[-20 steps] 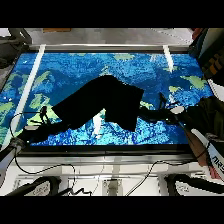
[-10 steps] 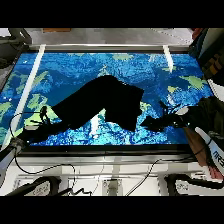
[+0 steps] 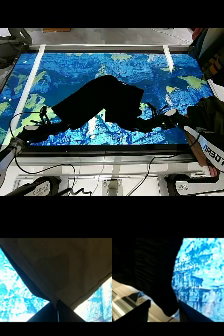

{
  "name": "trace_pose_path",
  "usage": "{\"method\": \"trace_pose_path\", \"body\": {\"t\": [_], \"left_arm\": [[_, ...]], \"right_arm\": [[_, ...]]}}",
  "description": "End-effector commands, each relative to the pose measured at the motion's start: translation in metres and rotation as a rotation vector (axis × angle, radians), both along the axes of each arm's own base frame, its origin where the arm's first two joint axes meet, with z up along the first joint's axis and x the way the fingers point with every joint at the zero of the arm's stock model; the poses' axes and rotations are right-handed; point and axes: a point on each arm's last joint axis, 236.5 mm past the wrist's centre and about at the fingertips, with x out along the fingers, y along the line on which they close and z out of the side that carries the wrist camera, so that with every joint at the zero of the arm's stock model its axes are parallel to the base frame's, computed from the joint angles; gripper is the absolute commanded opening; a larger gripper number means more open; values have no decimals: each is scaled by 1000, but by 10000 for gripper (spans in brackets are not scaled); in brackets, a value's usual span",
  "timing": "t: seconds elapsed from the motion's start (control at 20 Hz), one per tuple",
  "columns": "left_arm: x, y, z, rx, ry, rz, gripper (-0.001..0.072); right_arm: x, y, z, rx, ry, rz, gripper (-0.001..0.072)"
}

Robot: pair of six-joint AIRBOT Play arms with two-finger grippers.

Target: Fold the clothes and pants, and hang the long-sleeved shirts on hangers.

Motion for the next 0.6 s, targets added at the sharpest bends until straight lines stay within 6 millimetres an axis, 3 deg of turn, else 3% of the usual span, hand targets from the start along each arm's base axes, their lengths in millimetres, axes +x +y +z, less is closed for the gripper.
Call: {"method": "trace_pose_path", "body": {"t": [0.0, 0.05, 0.15, 0.25, 0.3, 0.45, 0.55], "left_arm": [[0, 1, 0, 0, -1, 1, 13], [0, 0, 0, 0, -1, 1, 13], [1, 0, 2, -1, -6, -1, 12], [15, 1, 19, 1, -51, -6, 11], [28, 3, 35, 8, -98, -3, 10], [82, 18, 115, 41, -300, 15, 8], [125, 48, 195, 53, -461, 102, 8]], "right_arm": [[15, -4, -5, -36, -73, -7, 403], [18, -6, -6, -44, -84, -16, 388], [21, -6, -3, -46, -95, -7, 220], [31, -2, 10, -30, -128, 8, 20], [39, 0, 22, -19, -155, 18, 22], [81, 5, 79, 1, -310, 50, 21], [130, -7, 147, 17, -447, -30, 21]]}}
